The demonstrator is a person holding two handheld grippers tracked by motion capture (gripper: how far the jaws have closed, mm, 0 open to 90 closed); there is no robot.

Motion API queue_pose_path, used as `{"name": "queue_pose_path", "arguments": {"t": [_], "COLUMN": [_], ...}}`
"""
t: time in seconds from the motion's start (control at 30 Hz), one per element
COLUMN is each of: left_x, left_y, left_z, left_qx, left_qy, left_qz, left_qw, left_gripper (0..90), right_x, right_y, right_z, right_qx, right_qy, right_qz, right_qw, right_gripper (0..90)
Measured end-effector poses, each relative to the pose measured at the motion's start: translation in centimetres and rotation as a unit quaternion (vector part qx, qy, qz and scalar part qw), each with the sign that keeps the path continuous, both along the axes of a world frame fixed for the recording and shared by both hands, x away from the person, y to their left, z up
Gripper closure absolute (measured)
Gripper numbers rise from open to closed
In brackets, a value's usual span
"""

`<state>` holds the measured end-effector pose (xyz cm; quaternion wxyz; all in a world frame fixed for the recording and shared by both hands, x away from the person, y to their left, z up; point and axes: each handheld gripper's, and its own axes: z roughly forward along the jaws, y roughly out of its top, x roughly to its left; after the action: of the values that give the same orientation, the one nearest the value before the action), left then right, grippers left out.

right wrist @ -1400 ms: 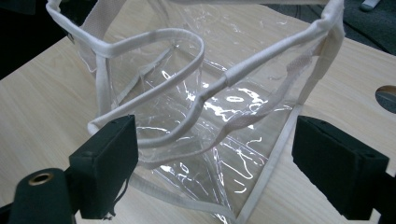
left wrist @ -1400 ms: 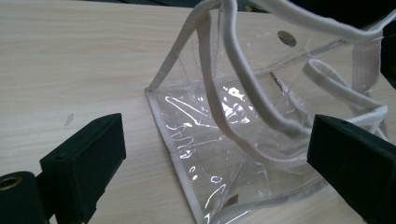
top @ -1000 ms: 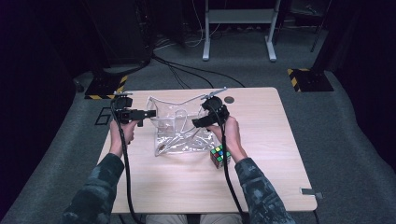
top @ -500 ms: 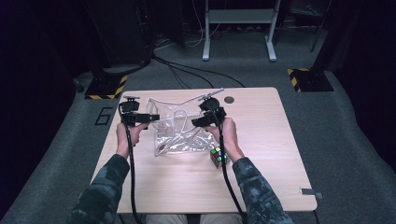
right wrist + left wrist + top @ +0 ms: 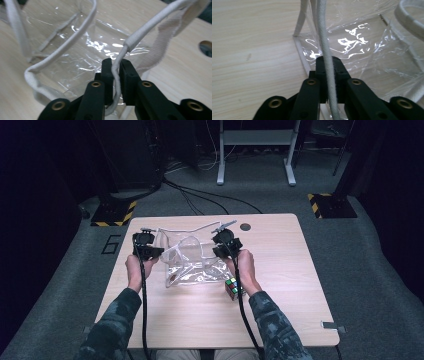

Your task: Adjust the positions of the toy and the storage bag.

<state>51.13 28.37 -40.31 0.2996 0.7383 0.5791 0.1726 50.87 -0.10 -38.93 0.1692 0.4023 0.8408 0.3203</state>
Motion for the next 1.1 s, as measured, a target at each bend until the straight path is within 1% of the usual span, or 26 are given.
{"name": "queue_pose_path", "arguments": {"t": [0.03, 0.07, 0.2, 0.23, 0.3, 0.33, 0.37, 0.47, 0.5, 0.57, 0.6, 0.67, 0.77, 0.9, 1.0, 1.1], "left_x": [0.0, 0.0, 0.0, 0.0, 0.1, 0.1, 0.2, 0.3, 0.3, 0.4, 0.5, 0.6, 0.8, 1.0, 1.3, 1.7], "left_y": [0.1, 0.1, 0.3, 0.3, 0.4, 0.3, 0.4, 0.3, 0.4, 0.5, 0.6, 0.7, 0.7, 0.2, -0.2, -0.8], "left_z": [0.0, 0.1, 0.5, 0.6, 0.9, 1.0, 1.1, 1.5, 1.6, 1.7, 1.9, 2.0, 2.2, 2.3, 2.5, 2.7], "left_qx": [0.000, 0.001, 0.009, 0.010, 0.020, 0.022, 0.024, 0.037, 0.035, 0.033, 0.036, 0.032, 0.033, 0.041, 0.042, 0.049], "left_qy": [-0.001, -0.001, -0.002, -0.004, -0.003, -0.003, -0.004, -0.008, -0.008, -0.007, -0.007, -0.008, -0.006, -0.010, -0.009, -0.009], "left_qz": [-0.002, -0.003, -0.006, -0.008, -0.013, -0.012, -0.013, -0.017, -0.018, -0.018, -0.021, -0.019, -0.027, -0.034, -0.038, -0.043], "left_qw": [1.0000, 1.0000, 0.9999, 0.9999, 0.9997, 0.9997, 0.9996, 0.9991, 0.9992, 0.9993, 0.9991, 0.9993, 0.9991, 0.9985, 0.9983, 0.9978], "left_gripper": [88.4, 88.6, 89.0, 89.1, 89.2, 89.2, 89.2, 89.3, 89.3, 89.3, 89.3, 89.3, 89.3, 89.3, 89.3, 89.3], "right_x": [0.0, -0.1, 0.2, 0.3, 0.3, 0.3, 0.4, 0.5, 0.7, 0.7, 0.8, 0.8, 1.0, 0.9, 0.8, 0.6], "right_y": [-0.2, -0.3, -1.4, -1.6, -2.0, -2.3, -2.5, -3.4, -3.9, -4.4, -4.8, -5.6, -7.0, -8.3, -9.4, -10.1], "right_z": [0.1, 0.2, 0.6, 0.6, 0.9, 1.0, 1.1, 1.3, 1.4, 1.7, 1.8, 2.1, 2.5, 2.7, 2.8, 2.9], "right_qx": [-0.007, -0.008, -0.015, -0.018, -0.022, -0.021, -0.019, -0.019, -0.023, -0.018, -0.018, -0.011, -0.001, -0.004, -0.004, -0.004], "right_qy": [-0.006, -0.005, -0.011, -0.017, -0.017, -0.019, -0.018, -0.023, -0.026, -0.027, -0.026, -0.027, -0.026, -0.029, -0.029, -0.028], "right_qz": [-0.005, -0.010, -0.013, -0.012, -0.019, -0.024, -0.030, -0.042, -0.040, -0.050, -0.053, -0.063, -0.074, -0.085, -0.095, -0.101], "right_qw": [0.9999, 0.9999, 0.9997, 0.9996, 0.9994, 0.9993, 0.9992, 0.9987, 0.9986, 0.9982, 0.9981, 0.9976, 0.9969, 0.9960, 0.9950, 0.9945], "right_gripper": [85.7, 86.3, 87.5, 87.6, 87.7, 87.7, 87.7, 87.8, 87.8, 87.9, 87.9, 88.0, 88.0, 88.0, 88.0, 88.0]}}
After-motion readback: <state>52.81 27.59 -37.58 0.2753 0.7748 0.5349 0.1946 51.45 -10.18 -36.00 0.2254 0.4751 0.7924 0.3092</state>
